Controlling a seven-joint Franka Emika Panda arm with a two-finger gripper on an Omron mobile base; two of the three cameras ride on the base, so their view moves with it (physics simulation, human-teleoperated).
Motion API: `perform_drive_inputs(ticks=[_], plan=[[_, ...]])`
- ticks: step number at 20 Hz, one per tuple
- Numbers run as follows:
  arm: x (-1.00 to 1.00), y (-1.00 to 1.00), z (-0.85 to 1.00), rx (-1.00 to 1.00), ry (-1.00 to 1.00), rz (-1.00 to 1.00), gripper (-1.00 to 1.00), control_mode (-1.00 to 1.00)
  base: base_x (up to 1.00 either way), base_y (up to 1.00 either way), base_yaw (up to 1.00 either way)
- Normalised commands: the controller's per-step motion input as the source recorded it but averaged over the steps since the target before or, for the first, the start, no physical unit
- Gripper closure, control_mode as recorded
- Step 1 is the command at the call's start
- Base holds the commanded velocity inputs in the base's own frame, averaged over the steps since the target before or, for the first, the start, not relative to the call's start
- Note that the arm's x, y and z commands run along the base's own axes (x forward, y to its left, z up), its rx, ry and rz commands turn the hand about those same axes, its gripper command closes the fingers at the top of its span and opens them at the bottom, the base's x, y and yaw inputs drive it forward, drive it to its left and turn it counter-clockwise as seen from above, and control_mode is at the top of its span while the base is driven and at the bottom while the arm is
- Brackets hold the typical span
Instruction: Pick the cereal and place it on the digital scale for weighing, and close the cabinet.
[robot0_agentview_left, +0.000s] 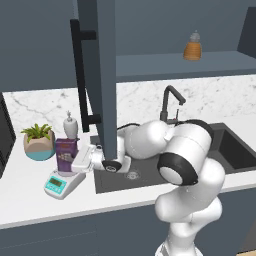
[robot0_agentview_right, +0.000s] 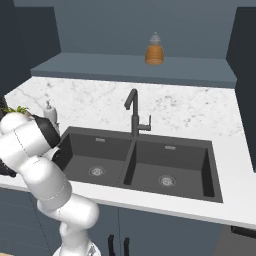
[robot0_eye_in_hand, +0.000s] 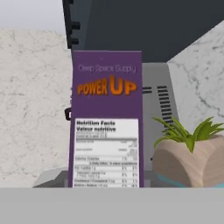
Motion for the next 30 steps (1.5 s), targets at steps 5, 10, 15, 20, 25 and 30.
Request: perform_drive_inputs(ticks=[5,10,15,20,25,30], plan=[[-0.02,0.00,-0.03,0.00,0.00,0.00,-1.00,-1.00,0.00,0.00,0.00],[-0.07,0.00,0.00,0.00,-0.01,0.00,-1.00,-1.00,0.00,0.00,0.00],[-0.07,-0.01,0.00,0.00,-0.07,0.00,-1.00,-1.00,0.00,0.00,0.00],[-0.06,-0.19,0.00,0.01,-0.08,0.00,-1.00,-1.00,0.00,0.00,0.00],[-0.20,-0.45,0.08,0.06,-0.16,0.00,-1.00,-1.00,0.00,0.00,0.00],[-0.34,-0.59,0.26,0.08,-0.20,-0.01,-1.00,-1.00,0.00,0.00,0.00]])
